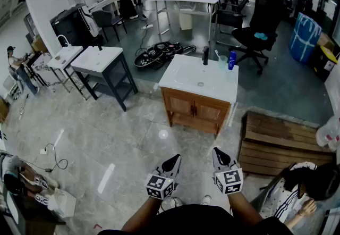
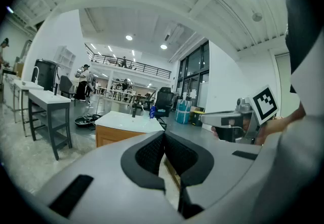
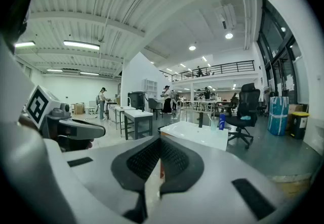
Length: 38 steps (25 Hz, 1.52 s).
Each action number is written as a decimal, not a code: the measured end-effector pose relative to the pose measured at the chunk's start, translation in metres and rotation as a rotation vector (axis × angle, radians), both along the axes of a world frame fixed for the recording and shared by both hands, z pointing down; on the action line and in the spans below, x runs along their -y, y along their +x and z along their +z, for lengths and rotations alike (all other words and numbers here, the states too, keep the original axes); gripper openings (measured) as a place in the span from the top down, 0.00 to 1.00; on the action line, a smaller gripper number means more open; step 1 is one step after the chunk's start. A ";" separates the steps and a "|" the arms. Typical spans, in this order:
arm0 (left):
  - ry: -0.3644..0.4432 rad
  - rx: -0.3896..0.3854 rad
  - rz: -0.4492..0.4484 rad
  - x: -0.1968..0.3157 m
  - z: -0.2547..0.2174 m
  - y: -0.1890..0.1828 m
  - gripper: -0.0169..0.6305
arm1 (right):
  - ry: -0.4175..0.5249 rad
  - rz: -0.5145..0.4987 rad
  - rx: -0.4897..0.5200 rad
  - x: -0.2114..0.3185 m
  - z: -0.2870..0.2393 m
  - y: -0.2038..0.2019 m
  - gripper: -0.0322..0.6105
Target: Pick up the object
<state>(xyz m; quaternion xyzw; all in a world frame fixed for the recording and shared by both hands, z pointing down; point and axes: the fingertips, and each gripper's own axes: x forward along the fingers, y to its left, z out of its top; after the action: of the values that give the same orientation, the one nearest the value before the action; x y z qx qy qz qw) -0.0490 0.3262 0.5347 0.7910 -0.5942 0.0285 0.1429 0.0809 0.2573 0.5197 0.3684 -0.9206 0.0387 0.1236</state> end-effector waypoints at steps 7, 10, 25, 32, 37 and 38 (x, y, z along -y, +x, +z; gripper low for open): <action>0.011 0.001 -0.014 -0.003 -0.004 -0.019 0.95 | 0.005 -0.010 0.003 -0.003 -0.002 -0.018 0.92; 0.014 0.001 -0.013 -0.008 -0.006 -0.026 0.95 | 0.012 -0.007 0.002 -0.006 -0.003 -0.025 0.92; -0.013 -0.009 0.049 -0.003 0.012 -0.044 0.95 | -0.045 0.084 0.025 -0.002 0.012 -0.027 0.92; -0.009 0.000 0.033 0.041 0.011 -0.053 0.95 | -0.009 0.077 0.034 0.050 0.007 -0.031 0.92; -0.011 0.001 0.033 0.077 0.009 -0.051 0.95 | 0.014 0.049 0.030 0.087 -0.001 -0.040 0.92; -0.011 0.004 0.036 0.085 0.009 -0.050 0.95 | 0.013 0.047 0.032 0.094 0.000 -0.041 0.92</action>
<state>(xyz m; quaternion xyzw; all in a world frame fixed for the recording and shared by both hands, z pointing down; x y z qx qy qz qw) -0.0990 0.2409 0.5433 0.8007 -0.5801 0.0357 0.1454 0.0401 0.1631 0.5198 0.3899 -0.9139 0.0418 0.1054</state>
